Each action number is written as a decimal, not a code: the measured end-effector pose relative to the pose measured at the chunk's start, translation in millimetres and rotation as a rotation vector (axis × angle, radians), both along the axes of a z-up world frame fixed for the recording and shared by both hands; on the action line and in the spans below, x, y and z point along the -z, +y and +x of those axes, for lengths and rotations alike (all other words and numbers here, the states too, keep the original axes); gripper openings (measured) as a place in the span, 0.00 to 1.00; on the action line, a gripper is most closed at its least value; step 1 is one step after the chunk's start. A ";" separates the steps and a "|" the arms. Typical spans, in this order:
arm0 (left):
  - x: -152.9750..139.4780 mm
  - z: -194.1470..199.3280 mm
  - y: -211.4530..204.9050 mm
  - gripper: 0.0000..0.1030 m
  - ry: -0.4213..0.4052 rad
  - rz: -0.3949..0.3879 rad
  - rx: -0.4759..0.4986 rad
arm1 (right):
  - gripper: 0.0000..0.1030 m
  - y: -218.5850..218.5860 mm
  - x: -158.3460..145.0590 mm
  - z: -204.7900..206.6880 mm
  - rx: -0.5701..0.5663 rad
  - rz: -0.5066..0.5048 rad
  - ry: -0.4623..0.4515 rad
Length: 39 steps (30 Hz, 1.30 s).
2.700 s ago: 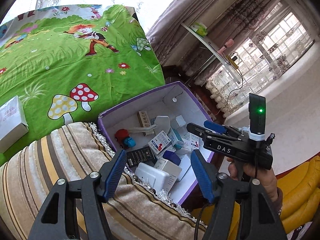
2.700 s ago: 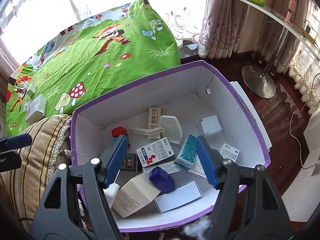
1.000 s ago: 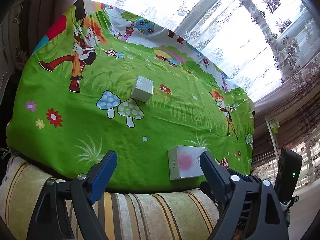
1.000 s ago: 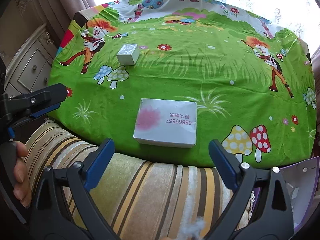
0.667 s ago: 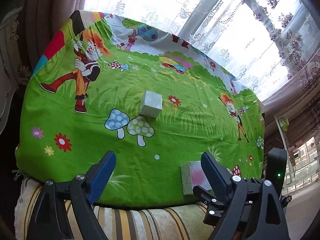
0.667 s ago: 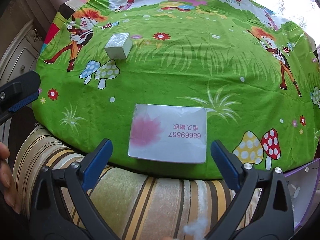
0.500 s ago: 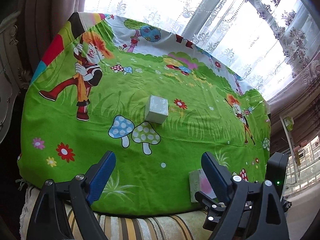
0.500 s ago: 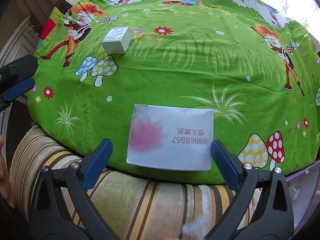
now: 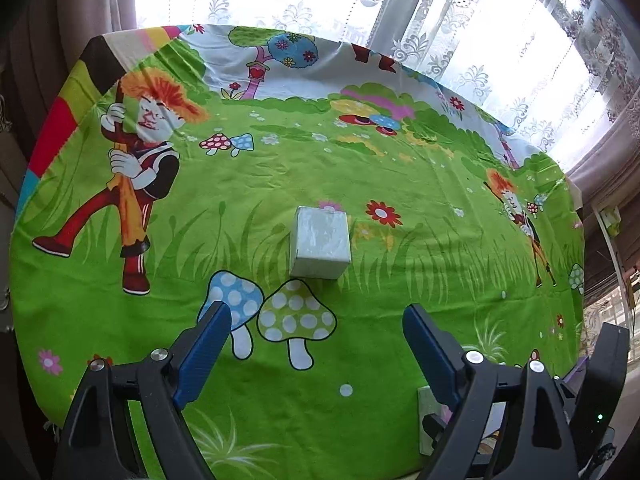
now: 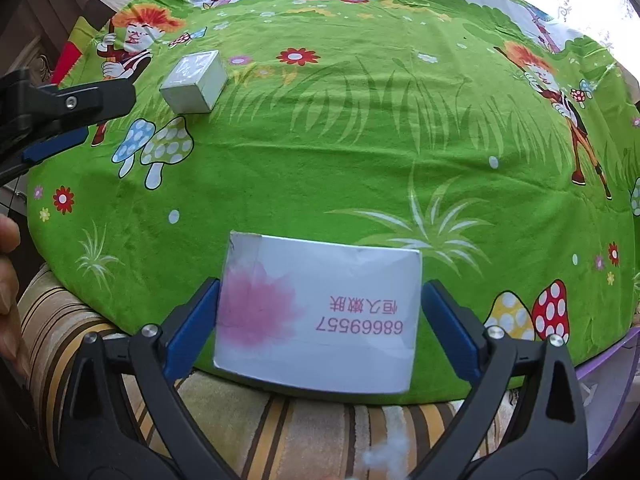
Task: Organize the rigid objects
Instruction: 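Grasp the pink-printed white box with the right gripper while the left grasps the white cube, then carry the white cube and pink-printed box over the purple box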
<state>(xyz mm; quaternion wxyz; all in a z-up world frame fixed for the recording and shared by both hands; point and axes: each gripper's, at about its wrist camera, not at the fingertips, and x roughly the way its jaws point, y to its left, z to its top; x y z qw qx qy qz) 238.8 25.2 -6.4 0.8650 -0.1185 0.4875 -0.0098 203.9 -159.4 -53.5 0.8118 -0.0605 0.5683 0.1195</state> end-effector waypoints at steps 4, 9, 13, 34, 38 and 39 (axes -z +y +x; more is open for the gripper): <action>8.2 22.8 -5.4 0.86 -0.001 0.056 0.006 | 0.92 -7.4 -0.5 3.4 0.020 -0.008 -0.026; 23.1 46.2 -11.3 0.79 0.022 0.097 0.017 | 0.92 -15.0 -1.1 7.4 0.040 -0.035 -0.059; 34.4 58.1 -15.9 0.69 0.047 0.125 0.019 | 0.92 -17.9 -1.3 8.8 0.051 -0.044 -0.077; 6.4 0.2 -38.1 0.40 -0.020 0.035 0.056 | 0.91 -23.4 -23.3 -12.0 0.061 -0.022 -0.174; -8.3 -19.1 -48.3 0.40 -0.044 0.007 0.069 | 0.91 -31.1 -37.4 -24.5 0.071 -0.014 -0.204; -11.4 -24.5 -52.1 0.40 -0.049 -0.002 0.077 | 0.91 -33.9 -40.9 -27.6 0.076 -0.009 -0.210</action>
